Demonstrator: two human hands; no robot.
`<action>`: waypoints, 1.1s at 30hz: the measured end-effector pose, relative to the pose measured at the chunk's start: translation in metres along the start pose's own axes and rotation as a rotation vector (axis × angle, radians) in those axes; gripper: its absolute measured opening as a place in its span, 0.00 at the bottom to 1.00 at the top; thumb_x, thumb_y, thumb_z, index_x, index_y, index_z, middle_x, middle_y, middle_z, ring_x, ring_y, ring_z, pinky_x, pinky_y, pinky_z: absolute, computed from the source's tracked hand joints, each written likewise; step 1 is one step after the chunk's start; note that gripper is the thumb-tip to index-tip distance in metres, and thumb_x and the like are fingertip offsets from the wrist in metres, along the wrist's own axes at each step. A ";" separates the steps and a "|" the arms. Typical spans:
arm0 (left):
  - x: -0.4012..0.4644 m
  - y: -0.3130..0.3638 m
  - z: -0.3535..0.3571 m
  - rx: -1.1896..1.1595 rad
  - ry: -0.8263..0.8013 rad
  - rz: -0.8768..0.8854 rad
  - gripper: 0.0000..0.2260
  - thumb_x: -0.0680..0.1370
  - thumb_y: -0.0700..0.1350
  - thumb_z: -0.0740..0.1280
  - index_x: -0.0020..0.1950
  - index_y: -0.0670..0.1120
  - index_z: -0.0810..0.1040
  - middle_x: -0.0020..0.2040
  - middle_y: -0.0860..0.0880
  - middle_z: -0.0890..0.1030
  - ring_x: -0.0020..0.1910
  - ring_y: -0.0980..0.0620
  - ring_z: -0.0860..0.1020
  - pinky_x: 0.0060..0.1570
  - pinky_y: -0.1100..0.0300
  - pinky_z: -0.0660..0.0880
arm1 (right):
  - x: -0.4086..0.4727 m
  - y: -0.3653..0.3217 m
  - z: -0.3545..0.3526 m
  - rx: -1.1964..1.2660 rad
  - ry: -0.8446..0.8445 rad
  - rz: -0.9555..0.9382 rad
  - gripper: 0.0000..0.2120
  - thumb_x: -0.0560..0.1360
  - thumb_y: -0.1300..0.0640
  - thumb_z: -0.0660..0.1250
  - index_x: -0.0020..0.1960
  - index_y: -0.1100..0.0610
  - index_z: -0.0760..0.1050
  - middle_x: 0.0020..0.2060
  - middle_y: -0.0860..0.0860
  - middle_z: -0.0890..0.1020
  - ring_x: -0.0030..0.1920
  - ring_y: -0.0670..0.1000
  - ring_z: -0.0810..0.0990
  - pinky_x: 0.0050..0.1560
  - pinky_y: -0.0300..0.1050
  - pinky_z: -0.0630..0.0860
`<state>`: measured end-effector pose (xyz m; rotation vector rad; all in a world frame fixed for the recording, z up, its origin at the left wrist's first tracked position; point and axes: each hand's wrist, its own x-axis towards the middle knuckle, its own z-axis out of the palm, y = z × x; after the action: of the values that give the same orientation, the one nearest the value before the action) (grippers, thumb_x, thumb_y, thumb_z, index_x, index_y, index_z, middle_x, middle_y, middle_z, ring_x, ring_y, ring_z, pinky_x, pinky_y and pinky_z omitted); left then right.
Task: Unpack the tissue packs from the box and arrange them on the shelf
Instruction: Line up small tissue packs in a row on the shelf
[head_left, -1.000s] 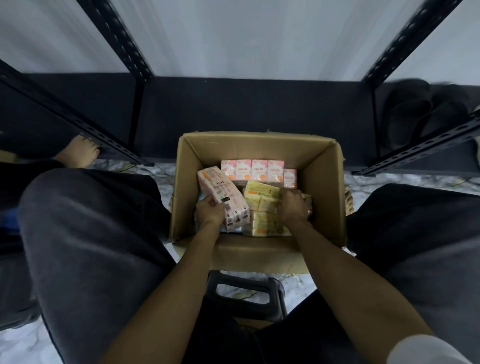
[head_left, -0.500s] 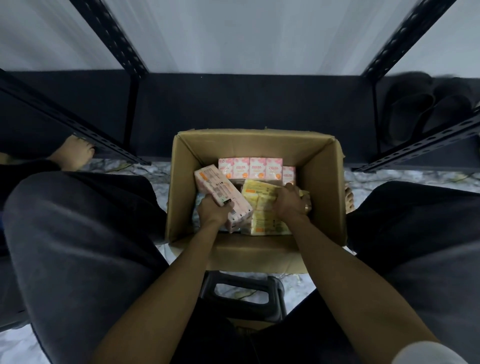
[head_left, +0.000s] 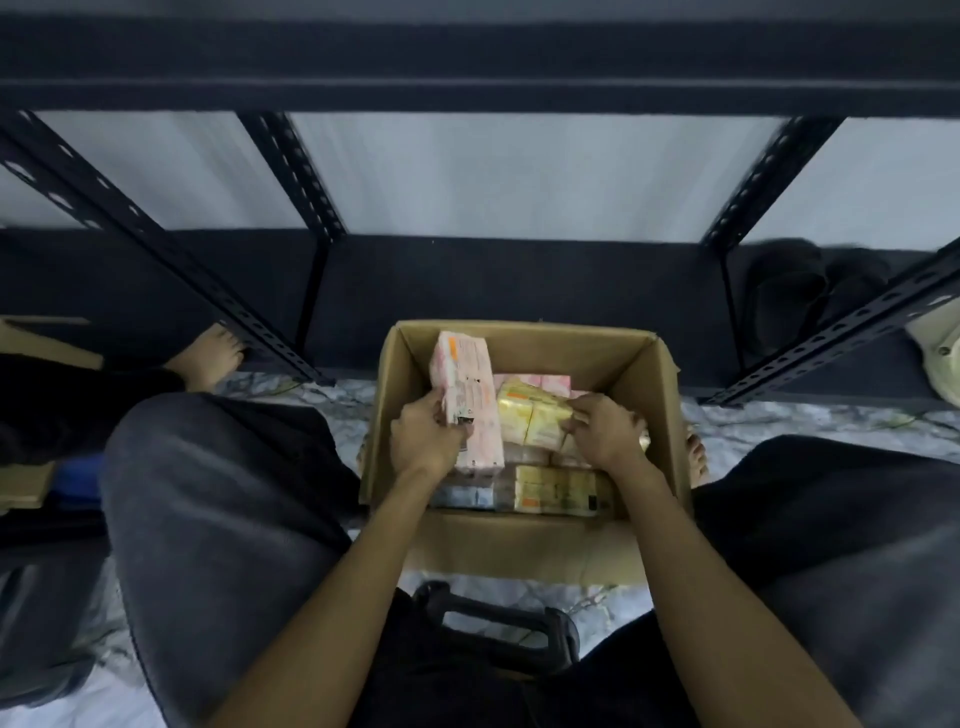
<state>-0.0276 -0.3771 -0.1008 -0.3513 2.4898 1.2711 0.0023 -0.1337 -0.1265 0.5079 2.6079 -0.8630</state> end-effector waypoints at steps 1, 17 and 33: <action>-0.004 0.006 -0.011 -0.001 -0.004 0.046 0.31 0.67 0.46 0.78 0.69 0.59 0.75 0.58 0.58 0.84 0.56 0.57 0.83 0.55 0.51 0.82 | -0.007 -0.003 -0.013 0.035 0.032 -0.031 0.14 0.79 0.56 0.69 0.64 0.56 0.80 0.60 0.53 0.81 0.62 0.57 0.78 0.51 0.43 0.64; -0.096 0.221 -0.259 -0.240 -0.135 0.773 0.25 0.70 0.38 0.74 0.65 0.53 0.80 0.60 0.54 0.84 0.61 0.55 0.82 0.59 0.59 0.79 | -0.195 -0.139 -0.312 0.220 0.656 -0.636 0.13 0.72 0.46 0.68 0.54 0.32 0.76 0.48 0.21 0.76 0.56 0.24 0.73 0.79 0.48 0.55; 0.057 0.335 -0.300 0.403 0.005 0.943 0.29 0.75 0.25 0.66 0.67 0.53 0.80 0.70 0.57 0.77 0.73 0.64 0.66 0.75 0.56 0.66 | -0.026 -0.185 -0.379 0.083 0.655 -0.447 0.18 0.77 0.57 0.72 0.67 0.55 0.79 0.67 0.52 0.79 0.74 0.49 0.70 0.73 0.42 0.59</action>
<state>-0.2514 -0.4343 0.2888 1.0182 2.9044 0.9423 -0.1352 -0.0428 0.2630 0.2512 3.3802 -1.0849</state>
